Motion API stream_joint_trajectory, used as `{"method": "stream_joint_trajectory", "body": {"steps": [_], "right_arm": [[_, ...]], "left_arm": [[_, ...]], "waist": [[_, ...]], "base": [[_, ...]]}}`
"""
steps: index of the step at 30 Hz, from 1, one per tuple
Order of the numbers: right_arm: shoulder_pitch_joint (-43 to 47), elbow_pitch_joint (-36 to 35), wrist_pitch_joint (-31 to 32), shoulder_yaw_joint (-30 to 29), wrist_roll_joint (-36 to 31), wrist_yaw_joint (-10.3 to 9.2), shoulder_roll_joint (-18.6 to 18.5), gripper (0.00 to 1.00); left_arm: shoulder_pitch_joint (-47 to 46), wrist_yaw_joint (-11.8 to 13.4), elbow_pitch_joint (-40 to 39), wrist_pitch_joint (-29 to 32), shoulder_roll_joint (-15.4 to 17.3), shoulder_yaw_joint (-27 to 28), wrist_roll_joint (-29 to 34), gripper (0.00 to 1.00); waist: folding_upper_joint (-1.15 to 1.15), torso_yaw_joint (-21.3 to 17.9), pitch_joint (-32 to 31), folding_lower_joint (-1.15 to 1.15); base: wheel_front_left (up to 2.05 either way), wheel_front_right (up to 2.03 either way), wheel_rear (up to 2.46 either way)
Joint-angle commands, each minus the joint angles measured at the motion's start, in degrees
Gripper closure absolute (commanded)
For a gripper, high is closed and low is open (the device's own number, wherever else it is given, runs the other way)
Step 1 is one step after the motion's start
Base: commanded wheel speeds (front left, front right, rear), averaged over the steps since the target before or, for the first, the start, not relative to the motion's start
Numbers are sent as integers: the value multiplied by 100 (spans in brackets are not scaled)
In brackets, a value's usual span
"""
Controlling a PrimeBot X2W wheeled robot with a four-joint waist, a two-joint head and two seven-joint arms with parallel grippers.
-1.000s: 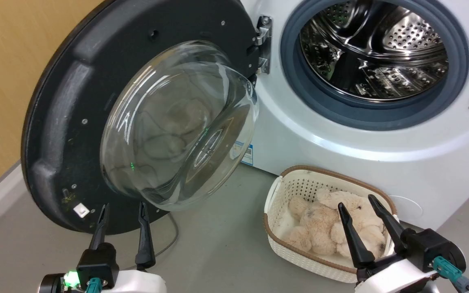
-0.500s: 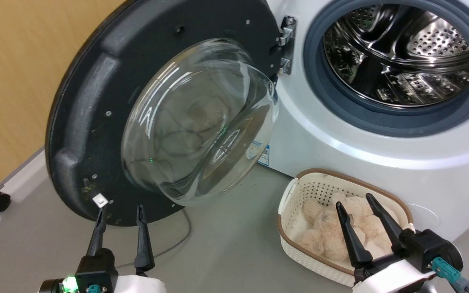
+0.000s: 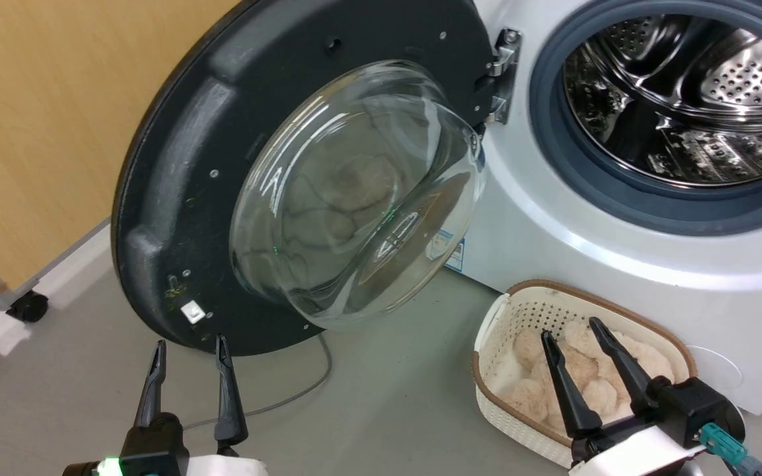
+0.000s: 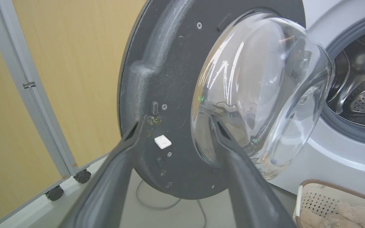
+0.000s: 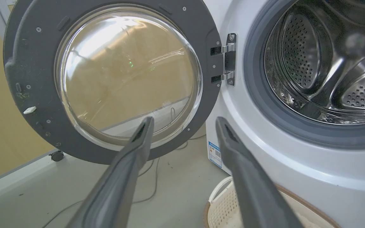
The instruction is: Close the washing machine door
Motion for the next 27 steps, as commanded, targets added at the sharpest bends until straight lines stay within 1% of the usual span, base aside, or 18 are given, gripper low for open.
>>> {"method": "stream_joint_trajectory", "body": {"steps": [1,8,16,17,18,20,22,24,27], "right_arm": [[-112,21,-64,35,54,4,-39,0],[-123,57,-144,97,126,5,-59,0],[-89,54,-144,42,126,5,-45,0],[-82,51,-144,30,125,5,-42,0],[-74,46,-144,16,122,5,-39,0],[-58,30,-144,-18,114,5,-30,0],[-48,2,-144,-50,102,5,-25,0],[-28,-31,-144,-78,87,5,-26,0],[33,-102,-144,-171,58,5,-27,0]], "left_arm": [[79,40,-38,-58,5,-8,-22,0],[117,103,-71,-138,5,-22,-37,0],[82,84,-81,-138,5,-6,-88,0],[66,68,-111,-138,5,-5,-142,81],[46,57,-157,-138,5,17,-184,100],[-17,11,-270,-138,5,121,-301,100],[-156,-90,-403,-138,48,297,-383,100],[-341,-235,-453,-138,130,501,-510,100],[-758,-548,-358,-138,296,876,-921,100]], "waist": [[0,48,2,0],[0,209,4,0],[0,207,4,0],[0,208,4,0],[0,210,8,0],[0,210,24,0],[0,208,58,0],[0,203,88,0],[0,192,156,0]], "base": [[0,0,0],[0,0,0],[0,0,0],[0,0,0],[0,0,0],[0,0,0],[0,0,0],[0,0,0],[0,0,0]]}}
